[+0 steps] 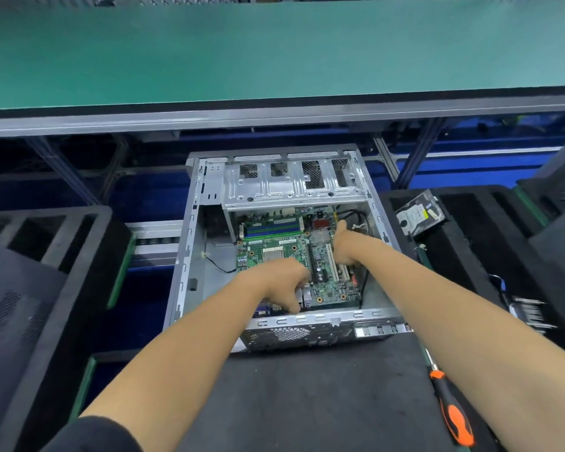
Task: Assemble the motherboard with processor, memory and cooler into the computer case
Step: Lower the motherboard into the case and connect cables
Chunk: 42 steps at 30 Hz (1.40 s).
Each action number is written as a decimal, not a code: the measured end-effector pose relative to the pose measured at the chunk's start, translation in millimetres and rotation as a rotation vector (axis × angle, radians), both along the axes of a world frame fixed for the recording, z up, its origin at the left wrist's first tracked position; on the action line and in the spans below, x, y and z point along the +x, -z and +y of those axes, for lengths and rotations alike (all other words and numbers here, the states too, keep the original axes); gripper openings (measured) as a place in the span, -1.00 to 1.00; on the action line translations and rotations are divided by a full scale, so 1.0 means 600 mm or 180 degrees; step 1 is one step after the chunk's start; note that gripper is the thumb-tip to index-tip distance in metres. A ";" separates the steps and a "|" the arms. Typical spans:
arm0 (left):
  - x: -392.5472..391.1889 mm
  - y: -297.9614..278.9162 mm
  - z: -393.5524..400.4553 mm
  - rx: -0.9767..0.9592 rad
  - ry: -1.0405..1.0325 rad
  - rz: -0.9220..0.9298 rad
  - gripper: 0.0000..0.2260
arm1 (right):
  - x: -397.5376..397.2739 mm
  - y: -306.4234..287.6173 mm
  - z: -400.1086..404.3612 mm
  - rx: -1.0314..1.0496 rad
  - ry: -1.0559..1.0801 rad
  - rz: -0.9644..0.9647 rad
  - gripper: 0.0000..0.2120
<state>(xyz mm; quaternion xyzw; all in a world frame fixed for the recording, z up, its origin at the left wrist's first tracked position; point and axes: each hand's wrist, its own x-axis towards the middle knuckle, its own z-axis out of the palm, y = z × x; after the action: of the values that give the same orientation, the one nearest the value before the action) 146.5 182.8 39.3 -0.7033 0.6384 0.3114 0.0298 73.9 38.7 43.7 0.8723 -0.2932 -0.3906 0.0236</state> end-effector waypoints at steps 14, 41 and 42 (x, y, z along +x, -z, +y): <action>0.033 -0.003 0.019 0.0493 -0.0476 0.0219 -0.66 | -0.016 -0.003 -0.008 -0.0347 -0.0031 -0.0168 -0.49; 0.032 0.006 0.017 0.0694 -0.0589 0.0419 -0.66 | -0.014 -0.033 -0.015 -0.0804 -0.1602 -0.1055 -0.75; 0.032 0.005 0.016 0.0667 -0.0576 0.0447 -0.66 | -0.009 -0.030 -0.013 -0.0813 -0.1520 -0.1186 -0.75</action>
<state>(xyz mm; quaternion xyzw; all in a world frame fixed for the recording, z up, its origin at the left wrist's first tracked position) 165.6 192.6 36.0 -0.7274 0.5370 0.4261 0.0301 68.7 30.7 61.7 0.9629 -0.1263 -0.1677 0.1697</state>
